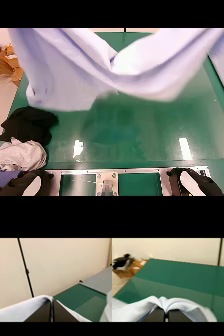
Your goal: Fold the shirts.
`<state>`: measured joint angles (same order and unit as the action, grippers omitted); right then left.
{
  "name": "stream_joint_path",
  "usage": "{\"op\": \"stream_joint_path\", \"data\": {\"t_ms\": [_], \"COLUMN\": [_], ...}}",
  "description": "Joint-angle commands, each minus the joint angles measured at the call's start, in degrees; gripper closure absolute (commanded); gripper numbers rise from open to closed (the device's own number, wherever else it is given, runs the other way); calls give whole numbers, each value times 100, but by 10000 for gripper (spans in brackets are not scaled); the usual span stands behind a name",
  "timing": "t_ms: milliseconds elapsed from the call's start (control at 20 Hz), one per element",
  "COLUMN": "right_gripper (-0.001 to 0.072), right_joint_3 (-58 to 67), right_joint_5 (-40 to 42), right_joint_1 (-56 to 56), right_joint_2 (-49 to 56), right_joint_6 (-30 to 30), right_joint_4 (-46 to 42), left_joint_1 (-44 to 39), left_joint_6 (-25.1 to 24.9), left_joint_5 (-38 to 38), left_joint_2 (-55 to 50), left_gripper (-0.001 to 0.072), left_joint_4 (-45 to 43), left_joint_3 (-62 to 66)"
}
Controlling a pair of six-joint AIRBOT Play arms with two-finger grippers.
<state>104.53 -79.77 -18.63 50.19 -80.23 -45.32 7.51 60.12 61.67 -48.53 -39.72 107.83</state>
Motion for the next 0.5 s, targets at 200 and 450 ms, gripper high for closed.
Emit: {"op": "stream_joint_path", "data": {"t_ms": [200,450], "right_gripper": [690,691], "right_joint_3": [-2448,-6332], "right_joint_5": [-210,1950], "right_joint_1": [11,13], "right_joint_2": [-116,57], "right_joint_6": [-422,-391], "right_joint_4": [-881,-319], "left_joint_1": [4,-636], "left_joint_6": [-55,-1045], "left_joint_5": [-186,26], "left_joint_2": [-1519,-4212], "left_gripper": [685,685], "left_joint_4": [4,1099], "left_joint_3": [-417,-483]}}
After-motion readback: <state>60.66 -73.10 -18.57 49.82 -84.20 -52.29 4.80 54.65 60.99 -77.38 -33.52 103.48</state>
